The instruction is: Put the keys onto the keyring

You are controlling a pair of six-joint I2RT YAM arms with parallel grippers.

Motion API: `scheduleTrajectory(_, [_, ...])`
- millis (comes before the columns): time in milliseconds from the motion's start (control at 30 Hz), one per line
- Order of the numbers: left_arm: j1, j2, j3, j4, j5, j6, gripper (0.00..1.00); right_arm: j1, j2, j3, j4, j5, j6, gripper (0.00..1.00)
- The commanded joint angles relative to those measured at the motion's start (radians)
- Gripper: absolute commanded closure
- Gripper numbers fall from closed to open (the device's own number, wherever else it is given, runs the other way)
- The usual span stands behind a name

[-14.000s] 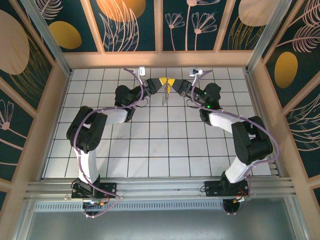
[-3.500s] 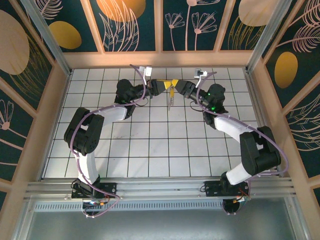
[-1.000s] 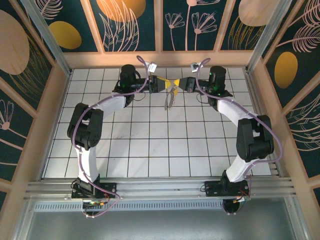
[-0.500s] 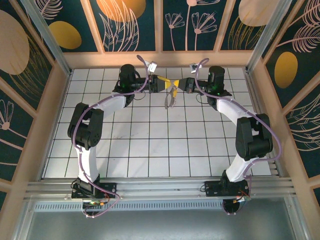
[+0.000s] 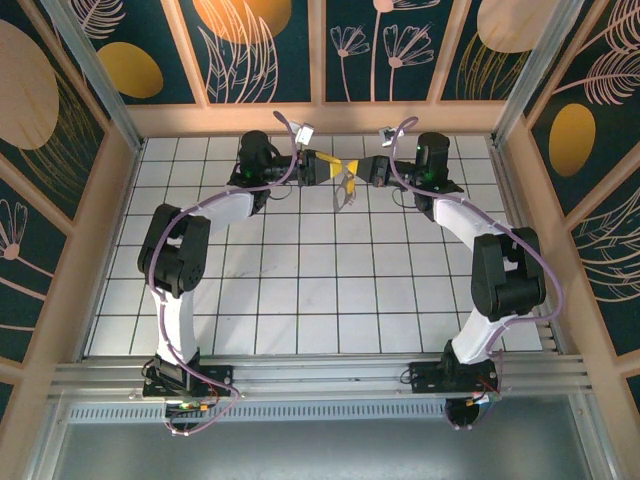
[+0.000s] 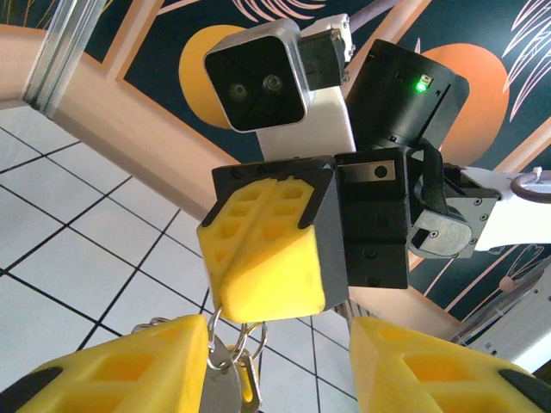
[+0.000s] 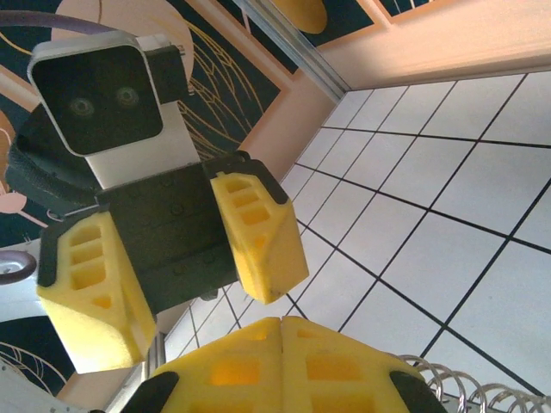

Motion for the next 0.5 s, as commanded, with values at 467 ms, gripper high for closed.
scheduleTrajectory(467, [0.001, 0.035, -0.010, 0.149, 0.035, -0.090, 0.54, 0.020, -0.040, 0.002, 0.106, -0.037, 0.055, 1.00])
